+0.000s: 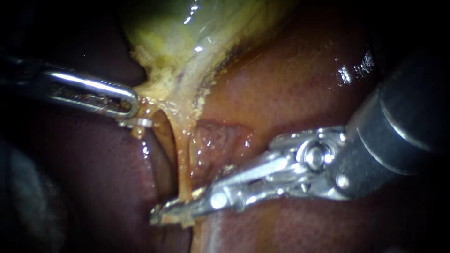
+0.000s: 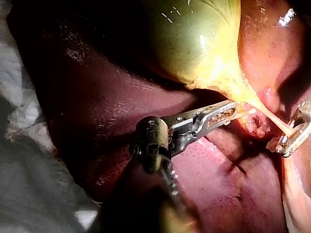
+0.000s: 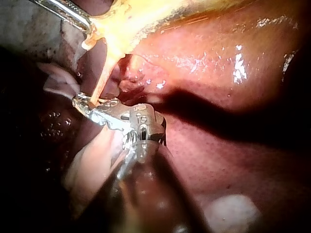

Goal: Going back first clip right tube

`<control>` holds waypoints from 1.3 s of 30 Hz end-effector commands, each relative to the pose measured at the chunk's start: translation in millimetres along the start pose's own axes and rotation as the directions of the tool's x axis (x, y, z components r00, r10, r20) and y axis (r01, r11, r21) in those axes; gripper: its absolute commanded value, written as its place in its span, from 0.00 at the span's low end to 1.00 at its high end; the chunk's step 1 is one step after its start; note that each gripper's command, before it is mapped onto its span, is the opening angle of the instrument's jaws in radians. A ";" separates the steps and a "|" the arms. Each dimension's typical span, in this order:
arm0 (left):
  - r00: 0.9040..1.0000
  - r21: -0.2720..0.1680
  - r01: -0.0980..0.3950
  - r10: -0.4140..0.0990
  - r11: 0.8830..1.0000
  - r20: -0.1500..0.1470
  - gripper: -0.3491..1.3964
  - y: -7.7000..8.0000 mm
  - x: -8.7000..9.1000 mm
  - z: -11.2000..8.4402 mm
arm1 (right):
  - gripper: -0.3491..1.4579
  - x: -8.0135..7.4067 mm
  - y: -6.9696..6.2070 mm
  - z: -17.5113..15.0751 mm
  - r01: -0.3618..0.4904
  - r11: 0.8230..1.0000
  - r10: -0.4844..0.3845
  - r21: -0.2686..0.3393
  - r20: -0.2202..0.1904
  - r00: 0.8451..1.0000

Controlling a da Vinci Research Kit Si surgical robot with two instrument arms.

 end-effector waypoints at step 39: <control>1.000 -0.001 0.005 -0.005 1.000 0.002 0.00 -0.1 -0.1 -0.3 | 0.47 -3.5 5.8 -3.9 0.627 0.762 -0.638 -0.163 -0.019 0.770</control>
